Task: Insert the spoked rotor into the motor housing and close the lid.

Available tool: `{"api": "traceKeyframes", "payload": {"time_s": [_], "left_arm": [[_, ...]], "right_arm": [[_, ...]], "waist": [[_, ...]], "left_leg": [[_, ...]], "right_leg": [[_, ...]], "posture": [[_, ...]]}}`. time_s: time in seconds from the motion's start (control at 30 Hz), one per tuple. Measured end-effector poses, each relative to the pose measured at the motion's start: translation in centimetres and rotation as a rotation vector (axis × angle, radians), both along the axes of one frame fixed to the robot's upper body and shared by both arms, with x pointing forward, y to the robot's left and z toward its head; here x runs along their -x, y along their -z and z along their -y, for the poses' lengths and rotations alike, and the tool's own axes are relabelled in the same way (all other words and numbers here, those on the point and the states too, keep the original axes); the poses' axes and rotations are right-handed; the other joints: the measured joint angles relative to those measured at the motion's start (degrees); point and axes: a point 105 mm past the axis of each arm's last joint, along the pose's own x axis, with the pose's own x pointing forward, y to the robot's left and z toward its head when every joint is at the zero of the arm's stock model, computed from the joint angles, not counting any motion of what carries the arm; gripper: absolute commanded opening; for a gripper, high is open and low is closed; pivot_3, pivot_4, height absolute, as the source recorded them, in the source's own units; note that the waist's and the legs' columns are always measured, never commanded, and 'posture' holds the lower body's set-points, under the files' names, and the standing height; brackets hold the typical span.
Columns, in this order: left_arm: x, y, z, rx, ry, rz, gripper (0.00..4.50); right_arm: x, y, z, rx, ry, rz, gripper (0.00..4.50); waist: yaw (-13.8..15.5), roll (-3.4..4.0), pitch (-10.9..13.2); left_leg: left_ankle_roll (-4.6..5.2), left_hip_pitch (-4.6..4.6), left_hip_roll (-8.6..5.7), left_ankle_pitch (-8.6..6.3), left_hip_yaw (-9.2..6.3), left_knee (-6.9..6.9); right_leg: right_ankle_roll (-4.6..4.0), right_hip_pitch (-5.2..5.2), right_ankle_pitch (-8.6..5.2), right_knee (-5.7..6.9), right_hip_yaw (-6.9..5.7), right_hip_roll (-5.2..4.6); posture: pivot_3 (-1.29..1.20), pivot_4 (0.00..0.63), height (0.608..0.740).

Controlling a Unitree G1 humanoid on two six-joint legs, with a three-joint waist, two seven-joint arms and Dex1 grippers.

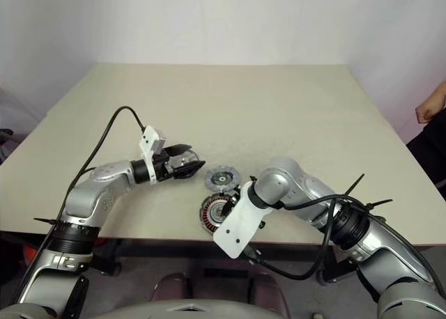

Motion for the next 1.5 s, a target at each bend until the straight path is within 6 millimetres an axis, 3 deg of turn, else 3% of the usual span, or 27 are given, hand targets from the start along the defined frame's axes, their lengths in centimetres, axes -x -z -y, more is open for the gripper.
{"api": "traceKeyframes", "payload": {"time_s": [0.1, 0.37, 0.7, 1.1, 1.13, 1.27, 1.5], "left_arm": [[-0.1, 0.0, 0.0, 0.002, -0.002, 0.000, 4.46], [-0.4, 0.1, 0.2, 0.013, -0.003, 0.004, 4.46], [-0.6, 0.3, 0.1, 0.011, -0.003, -0.001, 4.46], [-0.6, 0.3, 0.2, 0.010, 0.002, 0.003, 4.46], [-0.6, 0.3, 0.3, 0.010, 0.003, 0.006, 4.46], [-0.7, 0.2, 0.2, 0.007, 0.003, 0.009, 4.46], [-0.7, 0.2, 0.2, 0.006, 0.002, 0.009, 4.46]], "right_arm": [[-0.9, -0.2, -0.1, 0.000, 0.044, 0.003, 1.98], [-4.5, -1.9, 2.1, 0.022, 0.172, 0.095, 1.98], [-5.5, -1.4, 5.4, 0.107, 0.208, 0.122, 1.98], [-6.7, -1.2, 6.2, 0.089, 0.251, 0.133, 1.98], [-6.7, -1.2, 6.3, 0.090, 0.249, 0.131, 2.75], [-6.9, -1.1, 6.6, 0.094, 0.265, 0.125, 4.06], [-7.2, -1.9, 6.0, 0.052, 0.269, 0.148, 4.06]], "waist": [[-0.1, 0.01, 0.0], [0.1, 0.01, 0.0], [0.0, 0.00, 0.1], [0.0, 0.00, 0.1], [0.0, 0.00, 0.1], [0.0, -0.01, 0.1], [0.0, -0.01, 0.1]], "left_leg": [[0.01, 0.00, 0.00, 0.06, 0.00, 0.00], [0.02, -0.22, 0.08, 0.08, 0.01, -0.07], [0.07, -0.23, 0.14, 0.05, 0.01, -0.10], [0.07, -0.19, 0.13, 0.06, 0.02, -0.07], [0.07, -0.19, 0.13, 0.06, 0.02, -0.07], [0.07, -0.18, 0.13, 0.06, 0.02, -0.07], [0.07, -0.19, 0.15, 0.06, 0.02, -0.07]], "right_leg": [[-0.04, -0.02, 0.03, 0.01, -0.01, 0.00], [-0.08, -0.19, 0.02, -0.10, -0.18, 0.00], [-0.12, -0.19, -0.01, -0.15, -0.28, 0.00], [-0.13, -0.18, -0.01, -0.05, -0.27, 0.00], [-0.13, -0.17, -0.01, -0.05, -0.27, 0.00], [-0.13, -0.16, -0.01, -0.05, -0.27, 0.00], [-0.13, -0.16, -0.01, -0.05, -0.28, 0.01]], "posture": [[0.00, 0.000, 0.740], [0.00, 0.000, 0.740], [0.00, 0.000, 0.740], [0.00, 0.000, 0.740], [0.00, 0.000, 0.740], [0.00, 0.000, 0.740], [0.00, 0.000, 0.740]]}}
